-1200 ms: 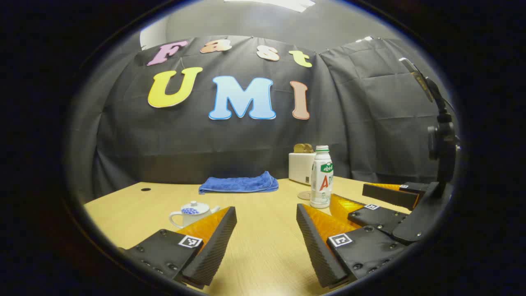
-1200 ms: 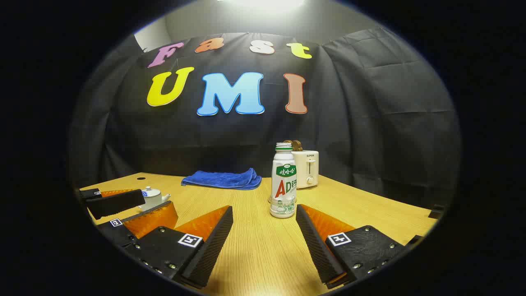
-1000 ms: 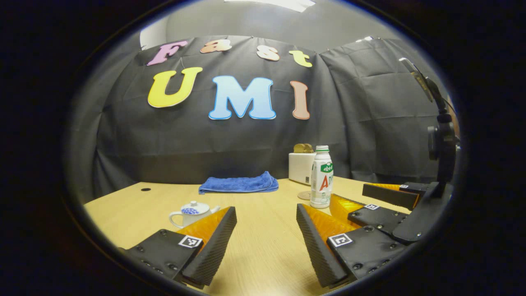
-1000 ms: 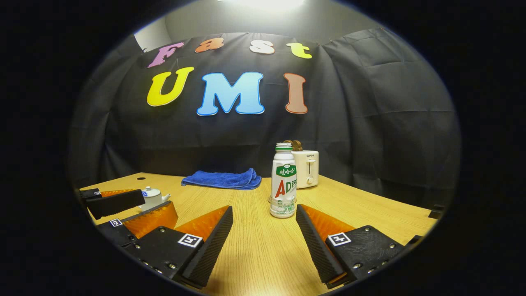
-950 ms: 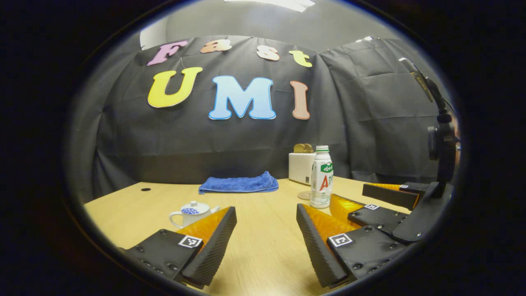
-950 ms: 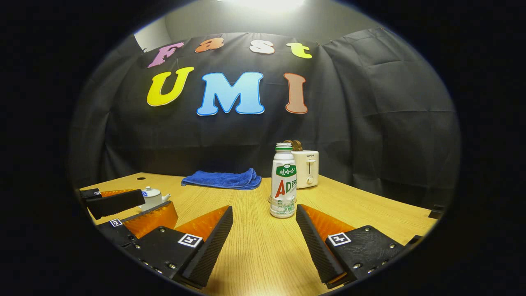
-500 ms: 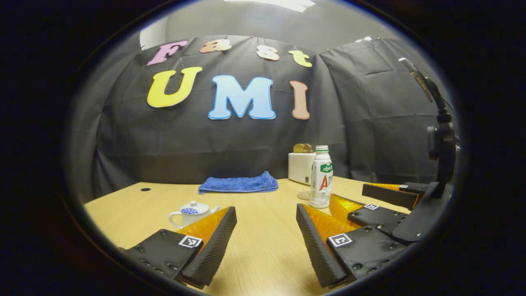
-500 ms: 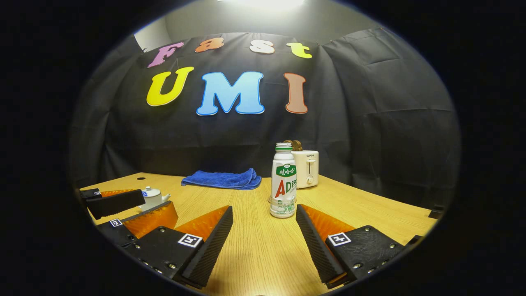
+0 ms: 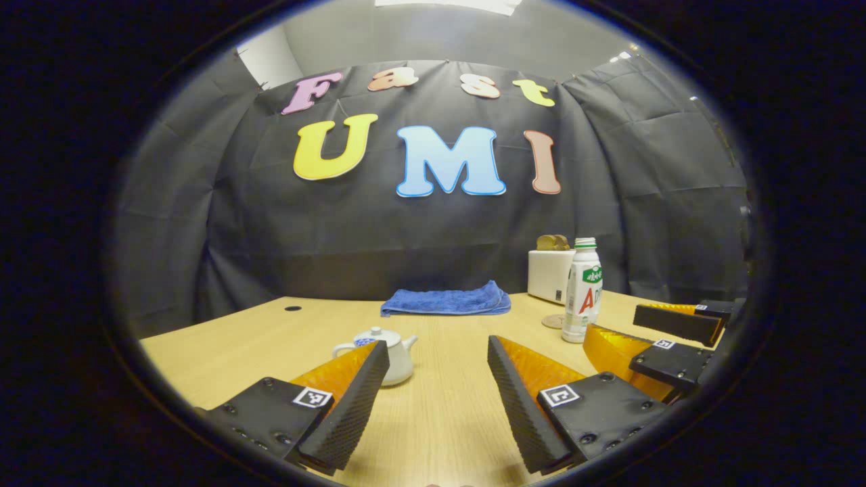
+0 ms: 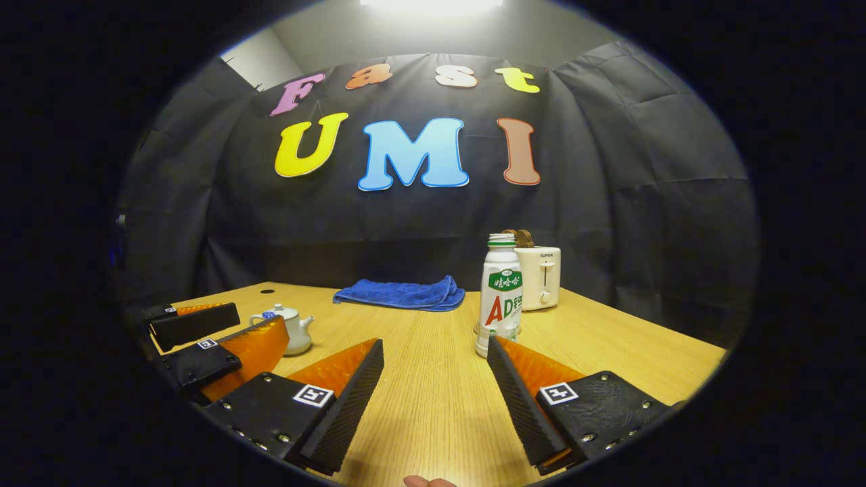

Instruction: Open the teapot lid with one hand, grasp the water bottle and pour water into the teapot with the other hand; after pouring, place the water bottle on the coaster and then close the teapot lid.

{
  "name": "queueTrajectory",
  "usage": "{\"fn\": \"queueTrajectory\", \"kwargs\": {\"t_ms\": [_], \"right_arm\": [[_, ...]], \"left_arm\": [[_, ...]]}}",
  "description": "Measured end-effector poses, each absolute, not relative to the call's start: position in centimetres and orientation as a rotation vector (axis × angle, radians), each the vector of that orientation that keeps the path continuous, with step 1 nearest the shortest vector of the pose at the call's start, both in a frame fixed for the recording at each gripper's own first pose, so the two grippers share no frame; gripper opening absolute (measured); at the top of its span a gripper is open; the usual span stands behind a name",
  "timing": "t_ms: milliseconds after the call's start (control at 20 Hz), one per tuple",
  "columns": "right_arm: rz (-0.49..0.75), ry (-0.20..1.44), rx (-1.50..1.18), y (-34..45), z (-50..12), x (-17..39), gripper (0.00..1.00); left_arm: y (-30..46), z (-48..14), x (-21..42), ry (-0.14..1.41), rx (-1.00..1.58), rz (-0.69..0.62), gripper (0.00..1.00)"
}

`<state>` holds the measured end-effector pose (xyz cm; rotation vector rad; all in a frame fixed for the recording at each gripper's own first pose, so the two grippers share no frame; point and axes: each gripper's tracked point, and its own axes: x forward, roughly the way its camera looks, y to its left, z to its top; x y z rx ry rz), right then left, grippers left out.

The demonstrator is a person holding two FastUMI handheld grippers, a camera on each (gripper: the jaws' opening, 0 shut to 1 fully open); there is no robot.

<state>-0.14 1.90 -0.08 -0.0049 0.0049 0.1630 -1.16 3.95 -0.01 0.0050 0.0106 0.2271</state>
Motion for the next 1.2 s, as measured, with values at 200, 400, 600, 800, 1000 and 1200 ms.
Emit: {"fn": "queueTrajectory", "kwargs": {"t_ms": [200,400,600,800,1000,1200], "right_arm": [[0.188,-0.002,-0.007,2.4,0.0,-0.2,0.95],[0.202,-0.001,-0.007,2.5,0.0,-0.1,0.95],[0.234,0.006,-0.001,2.8,0.0,-0.1,0.95],[0.252,0.036,0.045,2.6,-0.3,0.4,0.95],[0.233,0.008,0.046,1.7,0.9,0.7,0.95],[0.243,-0.003,0.039,2.0,1.5,0.8,0.95]], "left_arm": [[3.1,0.0,-0.7,0.008,0.002,0.172,0.99],[3.3,0.0,-0.8,0.006,0.001,0.18,1.0],[3.1,0.0,-0.6,0.005,0.0,0.16,1.0],[3.7,0.1,0.1,-0.002,-0.023,0.139,1.0],[7.8,1.5,1.1,-0.031,-0.065,0.2,0.99],[11.6,2.2,3.3,-0.028,-0.017,0.262,0.99]]}}
